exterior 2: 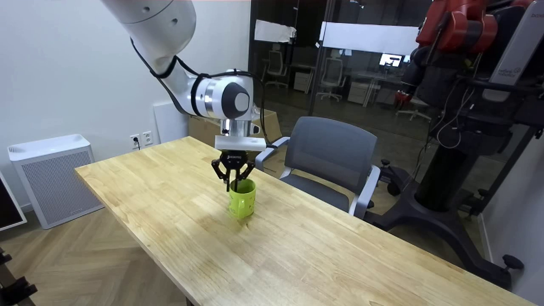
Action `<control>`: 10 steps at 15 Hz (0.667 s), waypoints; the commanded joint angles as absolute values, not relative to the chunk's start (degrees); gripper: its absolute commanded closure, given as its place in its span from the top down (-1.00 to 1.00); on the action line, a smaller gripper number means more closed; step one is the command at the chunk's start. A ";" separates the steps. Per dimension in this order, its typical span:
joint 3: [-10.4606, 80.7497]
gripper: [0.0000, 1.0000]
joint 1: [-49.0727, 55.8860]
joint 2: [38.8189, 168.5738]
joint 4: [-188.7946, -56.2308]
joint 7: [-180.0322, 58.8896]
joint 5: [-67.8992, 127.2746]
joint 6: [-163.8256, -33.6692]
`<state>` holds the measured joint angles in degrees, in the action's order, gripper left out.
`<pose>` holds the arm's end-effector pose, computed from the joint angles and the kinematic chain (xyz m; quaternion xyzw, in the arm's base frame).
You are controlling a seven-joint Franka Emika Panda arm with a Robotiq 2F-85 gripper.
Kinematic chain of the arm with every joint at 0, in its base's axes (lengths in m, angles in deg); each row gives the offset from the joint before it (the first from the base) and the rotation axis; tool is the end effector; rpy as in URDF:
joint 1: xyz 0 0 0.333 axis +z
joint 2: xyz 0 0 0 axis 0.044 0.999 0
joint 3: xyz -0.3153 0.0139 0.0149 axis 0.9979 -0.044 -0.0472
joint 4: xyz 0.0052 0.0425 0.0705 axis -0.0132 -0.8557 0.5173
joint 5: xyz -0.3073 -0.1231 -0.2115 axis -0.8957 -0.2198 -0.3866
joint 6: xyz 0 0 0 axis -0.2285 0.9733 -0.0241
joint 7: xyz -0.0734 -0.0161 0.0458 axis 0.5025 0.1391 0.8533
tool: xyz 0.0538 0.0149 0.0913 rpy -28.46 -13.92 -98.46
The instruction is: Move the green cup to the left
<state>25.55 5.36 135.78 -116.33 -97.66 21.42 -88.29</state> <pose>0.6844 0.0849 0.1494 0.9141 0.3936 -0.0953 0.0179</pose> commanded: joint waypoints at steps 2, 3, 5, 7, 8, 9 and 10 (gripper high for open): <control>24.78 0.25 4.87 136.12 -114.02 -97.11 21.68 -87.09; 24.78 0.36 4.91 136.02 -114.01 -97.04 21.67 -87.15; 24.75 0.65 5.00 135.58 -114.26 -96.81 21.67 -87.26; 24.60 0.92 5.04 134.86 -114.83 -96.67 21.75 -87.25; 24.49 0.98 5.08 134.48 -115.05 -96.39 21.95 -87.00; 24.21 1.00 4.96 134.06 -115.29 -96.34 22.36 -86.47; 24.59 0.82 5.09 135.49 -115.06 -97.42 21.23 -87.93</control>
